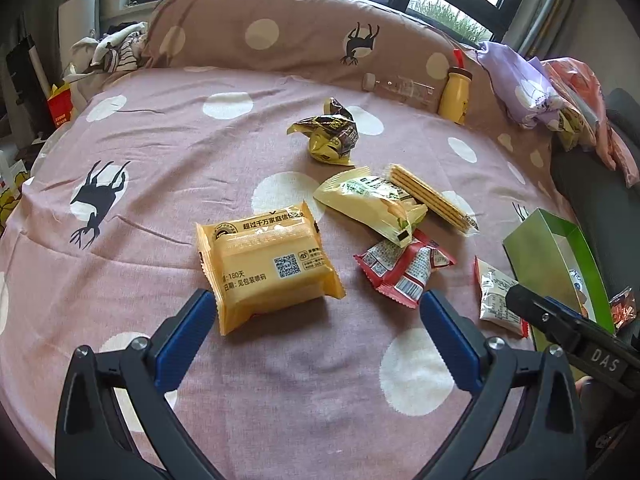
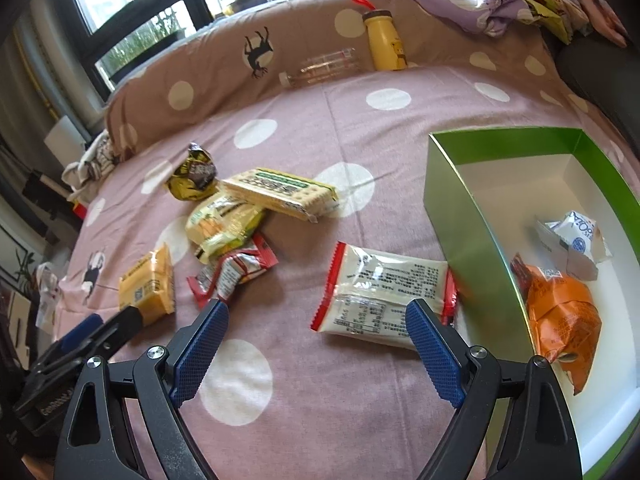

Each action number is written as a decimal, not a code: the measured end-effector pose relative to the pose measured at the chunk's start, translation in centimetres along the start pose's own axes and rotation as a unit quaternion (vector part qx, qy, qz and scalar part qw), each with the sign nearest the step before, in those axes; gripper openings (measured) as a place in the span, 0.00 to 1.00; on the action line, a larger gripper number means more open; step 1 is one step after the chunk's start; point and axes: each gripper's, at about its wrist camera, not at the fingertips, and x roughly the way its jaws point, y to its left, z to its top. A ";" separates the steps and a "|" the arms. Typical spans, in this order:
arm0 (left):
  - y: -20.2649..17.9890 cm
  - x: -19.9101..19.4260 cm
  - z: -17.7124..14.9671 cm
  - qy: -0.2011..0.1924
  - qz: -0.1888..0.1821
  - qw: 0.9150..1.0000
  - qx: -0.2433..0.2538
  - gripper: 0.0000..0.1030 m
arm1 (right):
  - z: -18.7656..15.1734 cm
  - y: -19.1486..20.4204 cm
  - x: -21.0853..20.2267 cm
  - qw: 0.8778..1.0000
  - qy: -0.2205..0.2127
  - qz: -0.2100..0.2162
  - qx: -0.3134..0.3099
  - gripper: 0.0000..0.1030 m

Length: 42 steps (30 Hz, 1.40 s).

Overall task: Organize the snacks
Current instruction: 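Withdraw the right gripper from the box back over the snacks, then move the right gripper toward the white red-edged biscuit pack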

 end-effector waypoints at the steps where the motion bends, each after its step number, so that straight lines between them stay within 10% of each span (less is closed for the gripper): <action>1: 0.1 0.0 0.0 0.001 0.000 1.000 -0.001 0.99 | 0.0 0.0 0.1 1.000 0.003 0.000 -0.003 0.87; 13: -0.2 0.2 -0.2 0.011 -0.008 1.000 0.002 0.99 | -0.8 -0.3 3.5 0.997 0.078 -0.017 0.003 0.87; 27: 0.0 0.4 -0.3 0.021 -0.015 1.000 -0.005 0.99 | -1.1 1.2 5.7 0.993 0.067 -0.077 -0.059 0.87; 35: 0.1 0.2 -0.3 0.021 -0.020 1.000 -0.010 0.99 | -0.6 0.4 4.7 0.997 0.075 0.013 -0.031 0.10; 42: 0.1 0.2 -0.3 0.021 -0.020 1.000 -0.009 0.99 | -1.8 2.6 5.0 0.986 0.112 0.113 -0.040 0.06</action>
